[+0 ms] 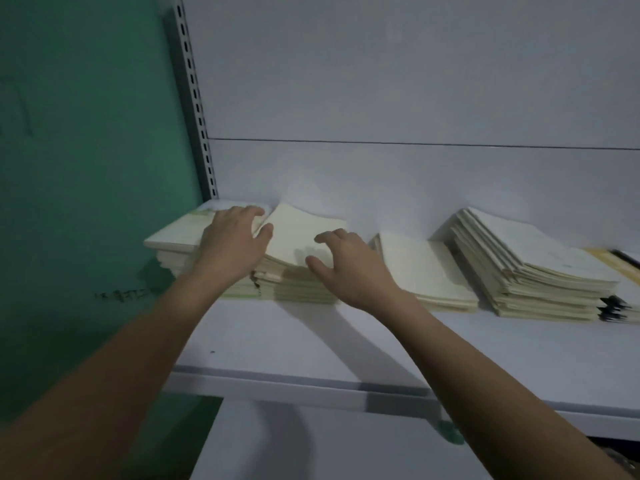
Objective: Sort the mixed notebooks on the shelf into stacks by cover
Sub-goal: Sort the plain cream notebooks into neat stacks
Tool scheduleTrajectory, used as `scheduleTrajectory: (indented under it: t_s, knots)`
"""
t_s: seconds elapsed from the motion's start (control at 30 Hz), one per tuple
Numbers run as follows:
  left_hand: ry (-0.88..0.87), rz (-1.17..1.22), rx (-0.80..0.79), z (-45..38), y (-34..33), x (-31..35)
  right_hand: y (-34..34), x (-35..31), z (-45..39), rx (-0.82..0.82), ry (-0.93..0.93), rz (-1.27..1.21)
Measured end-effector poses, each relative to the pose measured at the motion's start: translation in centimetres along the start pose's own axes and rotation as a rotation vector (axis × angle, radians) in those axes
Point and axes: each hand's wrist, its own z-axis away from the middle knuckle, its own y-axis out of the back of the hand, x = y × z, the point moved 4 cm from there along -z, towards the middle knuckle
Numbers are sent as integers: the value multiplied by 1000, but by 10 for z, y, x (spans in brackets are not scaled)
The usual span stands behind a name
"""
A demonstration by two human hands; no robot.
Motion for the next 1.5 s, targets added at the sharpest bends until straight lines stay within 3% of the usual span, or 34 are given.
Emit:
scheduleTrajectory:
  t_s: [0.1,0.23,0.37,0.43,0.5,0.57,0.63,0.7,0.8,0.93,1.0,1.07,1.13,1.17,1.23,1.3,1.4,1.5]
  knots:
    - [50,-72,-91,1,12,-34,-27,-23,-27,-153,2,74]
    - [101,11,-174,6,17,-66,-55,-25,-44,-316,-82,165]
    - [48,241,-60,4,29,-75,-48,-36,-40,-220,-45,263]
    - [35,380,-53,6,35,-73,-42,-40,-33,-219,-50,203]
    - [97,609,-98,7,37,-71,-33,-43,-29,-100,-120,60]
    - [272,960,-246,9,32,-70,-22,-50,-25,147,-184,-155]
    - [437,1302,-507,12,25,-63,-13,-68,-20,326,-152,-244]
    - [498,1544,-728,12,22,-59,-9,-95,-14,338,-28,-226]
    - [479,1734,-824,7,27,-61,-15,-117,-7,204,97,-160]
    - [457,1583,-788,2,39,-70,-20,-125,-5,145,175,61]
    - [453,1483,-730,0,41,-77,-27,-124,-10,25,217,26]
    - [431,1407,-634,-7,41,-86,-25,-119,-17,-109,93,-261]
    - [390,1359,-557,-15,42,-95,-16,-103,-22,-6,-85,-602]
    - [385,1350,-533,-19,42,-99,-14,-91,-23,86,-166,-635]
    - [395,1350,-492,-25,45,-106,-17,-70,-23,139,-270,-361]
    - [400,1335,-448,-29,47,-112,-34,-58,-24,-48,-293,-105]
    - [392,1283,-421,-30,49,-111,-53,-56,-28,-277,-226,89]
    - [383,1226,-436,-28,44,-108,-56,-57,-32,-223,-141,190]
